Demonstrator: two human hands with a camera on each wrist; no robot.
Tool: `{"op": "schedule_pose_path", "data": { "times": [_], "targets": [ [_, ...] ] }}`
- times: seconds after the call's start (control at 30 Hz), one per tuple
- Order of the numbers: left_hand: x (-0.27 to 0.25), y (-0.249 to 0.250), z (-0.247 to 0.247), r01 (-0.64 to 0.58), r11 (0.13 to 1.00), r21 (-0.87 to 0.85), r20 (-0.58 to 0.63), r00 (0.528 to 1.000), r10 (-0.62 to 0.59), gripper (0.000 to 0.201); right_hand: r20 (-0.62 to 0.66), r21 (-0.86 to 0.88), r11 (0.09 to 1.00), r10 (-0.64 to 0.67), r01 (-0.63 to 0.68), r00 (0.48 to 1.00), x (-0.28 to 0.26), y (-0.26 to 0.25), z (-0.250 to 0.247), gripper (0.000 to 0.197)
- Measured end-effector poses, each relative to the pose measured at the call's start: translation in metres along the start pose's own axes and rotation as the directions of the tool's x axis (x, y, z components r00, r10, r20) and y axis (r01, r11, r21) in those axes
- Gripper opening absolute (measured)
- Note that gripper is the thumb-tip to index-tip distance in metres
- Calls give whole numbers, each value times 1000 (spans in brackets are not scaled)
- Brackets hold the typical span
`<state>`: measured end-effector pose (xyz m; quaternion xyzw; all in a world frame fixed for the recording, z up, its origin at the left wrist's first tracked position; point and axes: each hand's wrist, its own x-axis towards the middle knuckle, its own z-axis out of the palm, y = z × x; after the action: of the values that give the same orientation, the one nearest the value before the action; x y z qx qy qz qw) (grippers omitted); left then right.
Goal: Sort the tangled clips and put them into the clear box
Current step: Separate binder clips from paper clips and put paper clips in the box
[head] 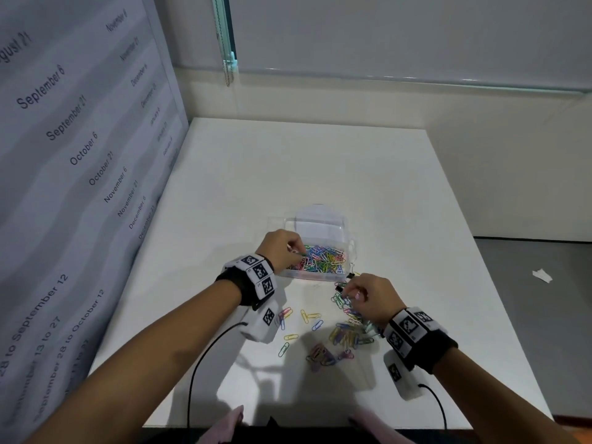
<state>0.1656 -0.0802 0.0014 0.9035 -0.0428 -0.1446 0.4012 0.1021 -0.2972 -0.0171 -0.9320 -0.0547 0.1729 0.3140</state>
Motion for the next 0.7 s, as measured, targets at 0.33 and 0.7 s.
{"op": "schedule_pose_path", "data": {
  "times": [0.33, 0.7],
  "targets": [
    [-2, 3, 23, -63, 994, 88, 13, 998, 62, 29, 16, -101, 993, -57, 58, 998, -43, 34, 14, 15],
    [-36, 3, 73, -266, 936, 231, 328, 927, 183, 24, -69, -128, 991, 36, -45, 997, -41, 44, 19, 10]
  ]
}}
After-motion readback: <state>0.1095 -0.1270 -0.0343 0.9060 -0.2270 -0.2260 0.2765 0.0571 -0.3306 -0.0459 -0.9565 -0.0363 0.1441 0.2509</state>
